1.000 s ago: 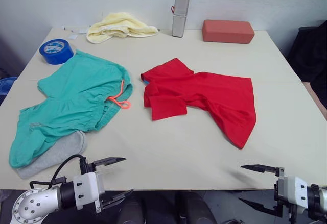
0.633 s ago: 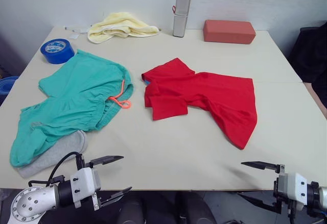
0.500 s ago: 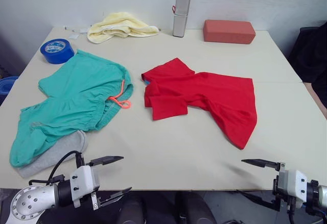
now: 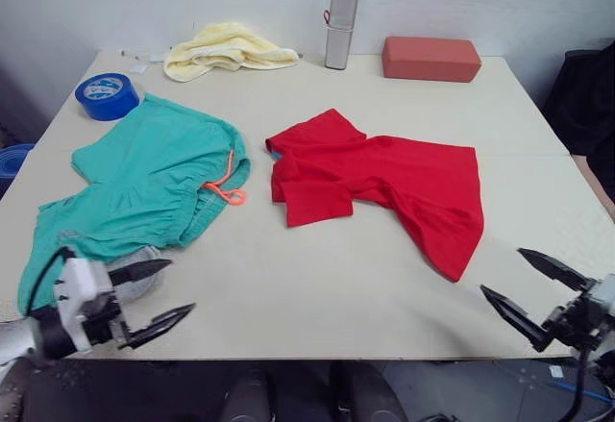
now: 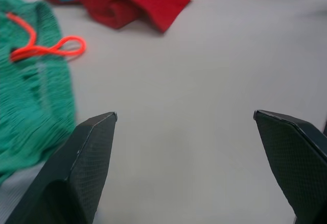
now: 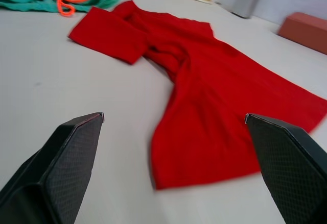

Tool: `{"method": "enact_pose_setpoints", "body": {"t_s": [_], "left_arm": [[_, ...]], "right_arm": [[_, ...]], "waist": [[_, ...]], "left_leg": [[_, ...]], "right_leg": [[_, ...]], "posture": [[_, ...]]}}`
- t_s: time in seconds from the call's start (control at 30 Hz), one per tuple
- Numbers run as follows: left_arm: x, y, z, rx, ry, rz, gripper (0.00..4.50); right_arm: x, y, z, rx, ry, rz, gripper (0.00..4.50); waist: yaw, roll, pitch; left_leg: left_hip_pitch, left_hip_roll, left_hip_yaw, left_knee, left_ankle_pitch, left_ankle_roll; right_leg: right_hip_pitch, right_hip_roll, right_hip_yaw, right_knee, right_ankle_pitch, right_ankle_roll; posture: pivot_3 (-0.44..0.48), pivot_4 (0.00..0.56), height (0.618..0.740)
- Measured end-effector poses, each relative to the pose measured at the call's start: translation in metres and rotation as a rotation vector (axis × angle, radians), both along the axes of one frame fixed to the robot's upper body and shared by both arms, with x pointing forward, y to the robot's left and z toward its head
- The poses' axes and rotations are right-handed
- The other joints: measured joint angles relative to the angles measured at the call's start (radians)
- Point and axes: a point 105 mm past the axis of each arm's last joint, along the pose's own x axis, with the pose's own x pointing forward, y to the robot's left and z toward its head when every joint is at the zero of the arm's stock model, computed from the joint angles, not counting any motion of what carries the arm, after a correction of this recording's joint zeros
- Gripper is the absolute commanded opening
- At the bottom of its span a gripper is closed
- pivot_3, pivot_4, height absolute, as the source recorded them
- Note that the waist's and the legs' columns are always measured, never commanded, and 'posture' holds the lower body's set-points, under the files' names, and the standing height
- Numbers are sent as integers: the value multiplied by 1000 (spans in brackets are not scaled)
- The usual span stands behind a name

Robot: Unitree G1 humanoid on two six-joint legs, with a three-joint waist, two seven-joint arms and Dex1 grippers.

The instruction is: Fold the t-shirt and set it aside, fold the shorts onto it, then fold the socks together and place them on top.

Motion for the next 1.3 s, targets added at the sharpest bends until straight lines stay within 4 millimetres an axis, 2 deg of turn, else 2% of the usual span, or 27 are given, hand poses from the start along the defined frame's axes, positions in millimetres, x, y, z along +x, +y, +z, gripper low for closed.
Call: {"method": "enact_pose_setpoints", "body": {"t_s": [0.07,0.17,0.23,0.37,0.4,0.47,0.63,0.73,0.8,0.9,1.07,1.2,1.3], "left_arm": [[1,8,1,-1,3,16,4493],[13,1,6,-1,-28,-20,4493],[27,-10,9,20,-59,-53,4493],[64,-48,21,104,-144,-166,4493],[75,-60,22,148,-155,-211,4493],[91,-79,25,233,-181,-281,4493],[134,-108,18,454,-234,-358,4493],[161,-109,14,622,-334,-369,4493],[173,-106,19,708,-400,-372,4493],[186,-102,24,765,-469,-369,4493],[199,-119,12,776,-528,-414,4493],[206,-131,13,776,-564,-439,4493],[207,-140,9,757,-577,-463,4493]], "right_arm": [[-2,-1,-3,12,-6,-19,4500],[0,10,-5,7,-16,6,4500],[3,18,-3,-7,-26,32,4500],[17,33,1,-28,-1,79,4500],[20,33,-2,-51,40,74,4500],[31,35,-8,-112,112,73,4500],[56,36,-20,-296,181,28,4500],[64,36,-19,-411,155,18,4500],[66,33,-18,-485,130,13,4500],[58,21,-25,-607,135,25,4500],[45,6,-29,-742,97,80,4500],[47,2,-30,-767,81,91,4500],[52,5,-30,-722,95,78,4500]], "waist": [[-1,0,0],[0,1,0],[2,3,-1],[3,5,-2],[3,5,-2],[2,5,-2],[-2,6,-2],[4,5,-2],[5,5,-2],[6,5,-2],[18,3,-1],[24,1,-1],[25,-1,-2]], "left_leg": [[0,0,0,0,0,-1],[0,0,0,0,0,-1],[0,-1,0,0,0,-1],[0,-1,0,0,0,-1],[0,-2,0,0,0,-1],[-2,-2,0,0,1,0],[-2,-1,3,0,4,1],[-6,-2,3,1,7,-5],[-13,-2,3,3,7,-6],[-16,-2,6,5,8,-5],[-17,-3,12,12,6,0],[-16,-3,14,18,3,4],[-16,-2,13,19,3,5]], "right_leg": [[0,-1,0,0,0,0],[0,-1,0,0,0,0],[1,-2,0,0,0,0],[0,-2,0,1,5,8],[0,-1,0,2,8,14],[-1,-1,0,1,8,15],[-4,4,2,2,8,15],[-9,8,2,3,8,15],[-16,14,2,6,8,16],[-20,16,1,7,8,18],[-19,16,1,6,10,25],[-17,15,4,6,13,28],[-17,14,5,6,13,29]], "posture": [[0,150,740],[0,150,740],[0,150,740],[0,150,740],[0,150,740],[0,150,740],[0,150,740],[0,150,740],[0,150,740],[0,150,740],[0,150,740],[0,150,740],[0,150,740]]}}
